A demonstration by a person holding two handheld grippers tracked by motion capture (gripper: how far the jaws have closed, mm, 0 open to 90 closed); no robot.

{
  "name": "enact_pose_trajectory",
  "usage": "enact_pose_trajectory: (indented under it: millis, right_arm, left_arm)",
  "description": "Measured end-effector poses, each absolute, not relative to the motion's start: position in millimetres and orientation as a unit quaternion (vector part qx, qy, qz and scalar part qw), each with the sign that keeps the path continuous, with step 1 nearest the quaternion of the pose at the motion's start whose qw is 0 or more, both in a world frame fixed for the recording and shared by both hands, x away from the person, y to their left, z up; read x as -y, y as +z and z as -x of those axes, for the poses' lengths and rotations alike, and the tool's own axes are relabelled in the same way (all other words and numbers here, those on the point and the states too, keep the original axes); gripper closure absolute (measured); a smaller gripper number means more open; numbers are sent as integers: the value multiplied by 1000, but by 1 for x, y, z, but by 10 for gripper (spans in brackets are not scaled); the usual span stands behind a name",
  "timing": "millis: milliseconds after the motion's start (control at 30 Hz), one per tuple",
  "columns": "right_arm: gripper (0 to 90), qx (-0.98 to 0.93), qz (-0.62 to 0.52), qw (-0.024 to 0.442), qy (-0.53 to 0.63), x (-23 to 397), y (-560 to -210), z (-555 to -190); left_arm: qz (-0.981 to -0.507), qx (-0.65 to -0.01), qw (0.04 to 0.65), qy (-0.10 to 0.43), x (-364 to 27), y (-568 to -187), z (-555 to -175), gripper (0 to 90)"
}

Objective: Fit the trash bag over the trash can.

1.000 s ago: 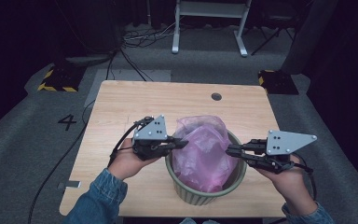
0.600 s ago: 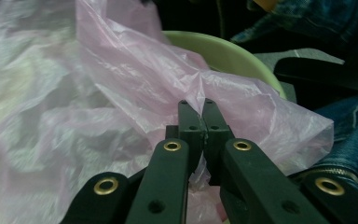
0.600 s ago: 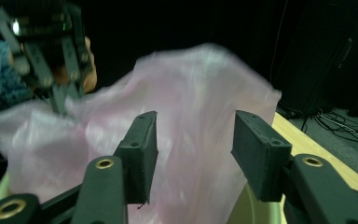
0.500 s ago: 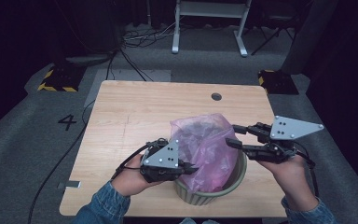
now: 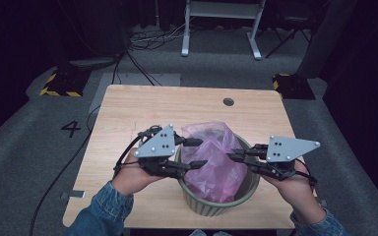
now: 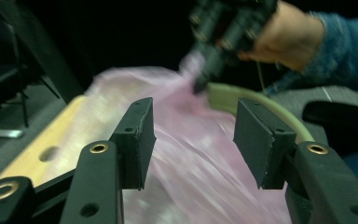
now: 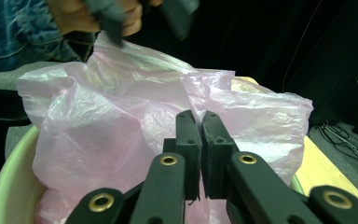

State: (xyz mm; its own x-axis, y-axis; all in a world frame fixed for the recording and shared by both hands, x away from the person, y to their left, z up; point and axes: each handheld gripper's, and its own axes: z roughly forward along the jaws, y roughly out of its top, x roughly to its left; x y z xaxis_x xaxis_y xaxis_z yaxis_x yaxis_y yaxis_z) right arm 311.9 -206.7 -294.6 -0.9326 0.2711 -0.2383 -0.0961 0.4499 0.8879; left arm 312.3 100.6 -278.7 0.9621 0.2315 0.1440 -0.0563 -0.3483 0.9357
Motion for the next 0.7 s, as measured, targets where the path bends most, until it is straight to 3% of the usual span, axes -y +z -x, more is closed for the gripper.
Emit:
enact_pose_trajectory:
  millis: [367,700]
  right_arm:
    - [863,-831,-2,174,529,205,-297,-300]
    - [847,-828,7,180,530,208,-299,-296]
  left_arm:
    - [-824,-70,555,90,-74,-278,-342,511]
    - [-806,-77,584,65,-66,-272,-350,529]
